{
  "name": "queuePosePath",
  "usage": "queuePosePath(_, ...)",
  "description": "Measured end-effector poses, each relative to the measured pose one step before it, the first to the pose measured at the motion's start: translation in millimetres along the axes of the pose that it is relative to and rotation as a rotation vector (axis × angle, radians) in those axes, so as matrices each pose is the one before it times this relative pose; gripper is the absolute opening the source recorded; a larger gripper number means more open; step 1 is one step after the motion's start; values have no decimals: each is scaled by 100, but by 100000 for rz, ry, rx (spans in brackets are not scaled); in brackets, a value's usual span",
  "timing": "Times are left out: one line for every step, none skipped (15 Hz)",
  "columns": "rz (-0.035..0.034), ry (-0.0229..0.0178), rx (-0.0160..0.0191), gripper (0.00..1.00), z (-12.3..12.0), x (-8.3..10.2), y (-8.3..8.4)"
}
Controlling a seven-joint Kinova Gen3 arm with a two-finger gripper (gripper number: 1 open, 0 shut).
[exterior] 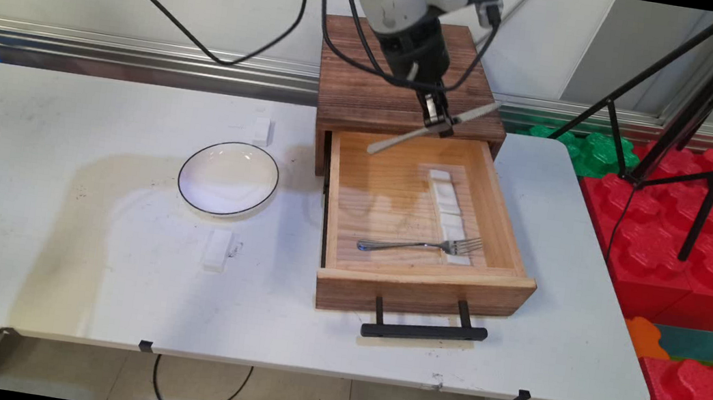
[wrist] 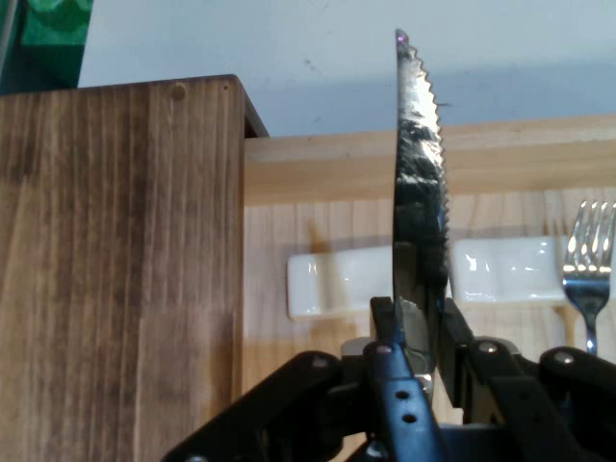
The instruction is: Place the picked object into the drawer
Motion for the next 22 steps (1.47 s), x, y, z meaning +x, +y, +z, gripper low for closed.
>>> queuePosePath(-173,0,-330,0,698,-120,-127)
queuePosePath(-252,-90,-507,0,916,-240,-131)
queuePosePath(-315,-109,-483,0,830,-259,-114)
queuePosePath(-216,-129,-493,0,695,-242,-63)
queuePosePath(-173,-64,-269,0,425,-182,-52)
queuePosePath(-243,-63,-481,0,608,-255,-55)
queuePosePath(-184,-62,-289,0,369,-204,-25)
queuePosePath(-249,-73,-386,0,499,-295,-38)
queuePosePath(-230,-92,-299,0,319,-203,-15)
queuePosePath(-248,-184,-406,0,433,-325,3)
queuePosePath(-215,-109,-340,0,451,-349,11)
queuePosePath(-83,-71,-311,0,436,-306,24)
queuePosePath(-172,-24,-96,0,314,-299,-2)
queuePosePath(-91,-37,-123,0,205,-187,7)
queuePosePath(-161,-77,-164,0,298,-280,9)
queuePosePath(-45,-84,-178,0,204,-176,23)
queuePosePath(-88,-138,-333,0,312,-245,46)
queuePosePath(-52,-145,-171,0,210,-172,23)
queuePosePath(-92,-323,-199,0,319,-266,27)
queuePosePath(-91,-239,-106,0,222,-166,10)
queuePosePath(-105,-433,-122,0,370,-287,0)
queuePosePath(-116,-358,-175,0,328,-230,12)
